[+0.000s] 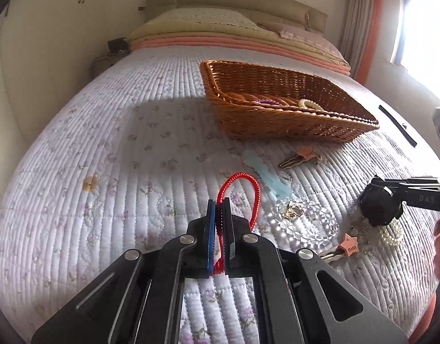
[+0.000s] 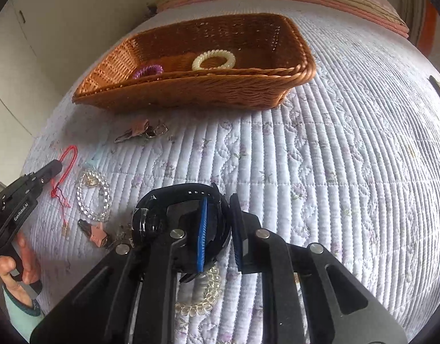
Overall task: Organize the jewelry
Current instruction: 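Grasp the red cord bracelet with the left tool while the right grasps the black watch, then carry the red bracelet and black watch into the basket and release both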
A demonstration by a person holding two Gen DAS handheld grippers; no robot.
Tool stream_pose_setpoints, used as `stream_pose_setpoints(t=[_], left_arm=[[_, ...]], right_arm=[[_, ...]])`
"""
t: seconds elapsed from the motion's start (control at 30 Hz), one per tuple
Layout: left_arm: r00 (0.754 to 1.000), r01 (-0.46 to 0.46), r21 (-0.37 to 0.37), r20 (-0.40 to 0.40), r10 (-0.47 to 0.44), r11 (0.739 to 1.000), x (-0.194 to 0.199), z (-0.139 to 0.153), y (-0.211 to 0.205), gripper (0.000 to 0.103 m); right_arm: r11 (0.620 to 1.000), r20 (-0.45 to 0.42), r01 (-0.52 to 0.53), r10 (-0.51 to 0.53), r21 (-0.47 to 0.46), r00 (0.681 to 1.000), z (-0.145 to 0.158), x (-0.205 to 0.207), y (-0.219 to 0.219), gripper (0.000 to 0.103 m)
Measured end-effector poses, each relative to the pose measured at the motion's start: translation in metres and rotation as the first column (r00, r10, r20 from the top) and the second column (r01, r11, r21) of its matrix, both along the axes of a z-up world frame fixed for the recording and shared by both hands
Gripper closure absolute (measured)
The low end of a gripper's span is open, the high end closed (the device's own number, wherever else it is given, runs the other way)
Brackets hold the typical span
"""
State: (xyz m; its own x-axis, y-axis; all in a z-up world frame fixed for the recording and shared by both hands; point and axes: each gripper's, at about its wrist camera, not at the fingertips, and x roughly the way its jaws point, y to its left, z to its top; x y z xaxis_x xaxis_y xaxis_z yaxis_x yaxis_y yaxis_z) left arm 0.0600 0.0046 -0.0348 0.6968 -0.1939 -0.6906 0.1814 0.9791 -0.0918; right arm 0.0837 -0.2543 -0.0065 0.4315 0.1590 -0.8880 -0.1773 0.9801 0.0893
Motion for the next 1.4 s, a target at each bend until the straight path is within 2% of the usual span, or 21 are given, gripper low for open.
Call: stream_pose_setpoints(t=[0.1,0.2,0.33,0.4,0.53,0.63,0.73,0.83,0.97,1.07,1.13,1.2,1.33,1.4], left_arm=[[1.000,0.000,-0.011,-0.002,0.000,1.000,0.000,-0.002,0.002,0.101],[1.000,0.000,-0.033,0.007,0.000,0.999,-0.001,0.001,0.005,0.101],[0.999,0.006,-0.090,0.037,-0.003,0.996,-0.006,0.012,0.012,0.101],[0.998,0.017,-0.125,0.062,-0.009,0.992,-0.009,0.021,0.015,0.101],[0.991,0.044,-0.178,0.129,-0.021,0.983,-0.016,0.047,0.012,0.101],[0.979,0.071,-0.183,0.201,-0.034,0.980,-0.013,0.079,0.003,0.101],[0.964,0.095,-0.184,0.261,-0.045,0.978,0.000,0.111,-0.010,0.101],[0.955,0.105,-0.173,0.293,-0.050,0.979,0.024,0.131,-0.027,0.101],[0.966,0.078,-0.159,0.255,-0.035,0.984,0.082,0.127,-0.048,0.101],[0.984,0.041,-0.142,0.175,-0.016,0.989,0.126,0.104,-0.059,0.101],[0.991,0.025,-0.121,0.133,-0.009,0.992,0.144,0.086,-0.064,0.101],[0.995,0.018,-0.097,0.095,-0.009,0.995,0.153,0.069,-0.069,0.101],[0.999,0.013,-0.055,0.041,-0.011,0.998,0.160,0.043,-0.078,0.101],[1.000,0.014,-0.050,0.024,-0.013,0.999,0.162,0.038,-0.079,0.100]], right_arm=[[1.000,-0.035,-0.014,0.013,-0.009,0.999,-0.003,0.007,0.002,0.089],[1.000,-0.018,-0.005,0.005,0.008,1.000,-0.002,0.006,0.001,0.091],[0.998,0.106,-0.002,-0.004,0.059,0.994,0.007,-0.016,-0.003,0.094],[0.993,0.169,0.007,-0.026,0.114,0.985,0.013,-0.029,-0.007,0.094],[0.981,0.308,-0.026,-0.035,0.193,0.951,0.039,-0.048,-0.014,0.094],[0.974,0.380,-0.031,-0.058,0.226,0.923,0.066,-0.046,-0.013,0.094],[0.970,0.416,-0.026,-0.079,0.241,0.906,0.087,-0.033,-0.018,0.094],[0.969,0.449,0.007,-0.121,0.246,0.885,0.107,0.003,-0.017,0.094],[0.962,0.419,0.049,-0.162,0.267,0.894,0.099,0.048,-0.031,0.094],[0.965,0.358,0.106,-0.190,0.240,0.914,0.070,0.089,-0.030,0.094],[0.965,0.287,0.138,-0.200,0.223,0.937,0.039,0.120,-0.029,0.094],[0.966,0.238,0.146,-0.196,0.213,0.951,0.018,0.128,-0.022,0.094],[0.972,0.169,0.160,-0.189,0.171,0.967,-0.007,0.142,-0.014,0.093],[0.971,0.162,0.161,-0.190,0.177,0.968,-0.012,0.143,-0.013,0.093]])
